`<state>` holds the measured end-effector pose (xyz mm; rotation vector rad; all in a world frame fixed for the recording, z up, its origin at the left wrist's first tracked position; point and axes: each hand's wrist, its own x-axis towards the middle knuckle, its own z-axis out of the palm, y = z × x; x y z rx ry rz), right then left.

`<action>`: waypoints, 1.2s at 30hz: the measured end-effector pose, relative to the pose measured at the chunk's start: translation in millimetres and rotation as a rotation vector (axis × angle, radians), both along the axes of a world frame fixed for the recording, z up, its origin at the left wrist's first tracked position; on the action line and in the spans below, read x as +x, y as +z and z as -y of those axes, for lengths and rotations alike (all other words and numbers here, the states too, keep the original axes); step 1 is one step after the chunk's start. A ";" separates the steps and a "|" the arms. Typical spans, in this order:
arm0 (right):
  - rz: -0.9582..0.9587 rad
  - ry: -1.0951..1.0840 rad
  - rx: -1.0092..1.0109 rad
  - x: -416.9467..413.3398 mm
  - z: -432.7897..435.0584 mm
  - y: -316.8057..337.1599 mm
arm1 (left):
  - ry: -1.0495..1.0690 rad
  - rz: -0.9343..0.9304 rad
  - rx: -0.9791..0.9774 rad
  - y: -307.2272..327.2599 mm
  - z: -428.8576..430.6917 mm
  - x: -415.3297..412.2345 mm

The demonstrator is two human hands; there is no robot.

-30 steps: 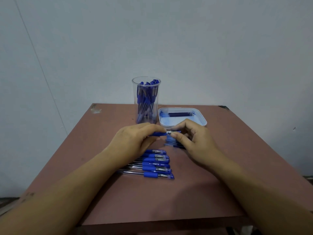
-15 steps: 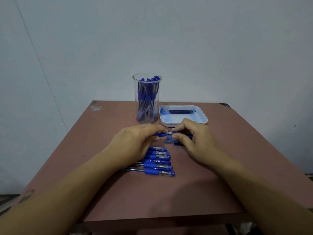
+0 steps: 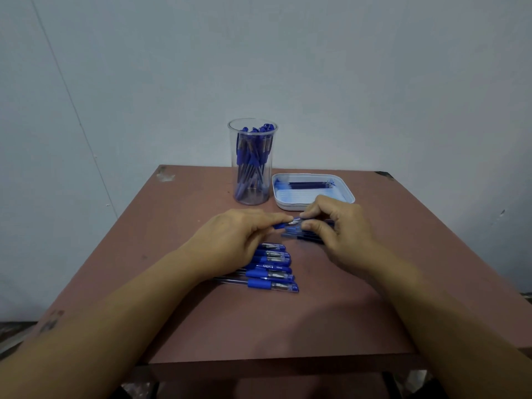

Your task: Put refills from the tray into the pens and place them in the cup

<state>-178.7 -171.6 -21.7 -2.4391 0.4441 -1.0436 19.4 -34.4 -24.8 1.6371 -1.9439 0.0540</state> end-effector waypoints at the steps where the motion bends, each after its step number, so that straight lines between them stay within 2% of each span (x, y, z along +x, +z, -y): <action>1: 0.014 -0.033 0.014 -4.9 5.4 0.1 | 0.021 -0.015 -0.004 0.1 -1.0 6.5; 4: -0.001 -0.071 0.014 -12.7 10.8 0.5 | 0.078 -0.052 -0.058 0.4 -0.2 21.7; 12: -0.201 -0.012 -0.090 -8.1 3.6 2.1 | 0.085 0.089 -0.199 -3.8 5.6 19.9; 20: -0.441 0.018 -0.005 -13.3 -4.0 6.7 | 0.139 0.010 -0.134 -0.6 1.4 20.5; 25: -0.494 0.026 -0.022 -14.7 -5.2 9.0 | 0.120 -0.001 -0.119 -1.4 1.3 19.6; 27: -0.462 0.018 -0.045 -13.8 -4.9 7.8 | 0.109 -0.006 -0.128 -1.3 1.2 17.5; 32: -0.159 -0.032 -0.133 0.7 -7.4 0.4 | 0.078 -0.025 -0.117 -2.3 2.5 14.9; 36: -0.118 -0.005 -0.180 11.1 -11.0 -4.2 | 0.055 -0.045 -0.098 -3.0 3.4 14.3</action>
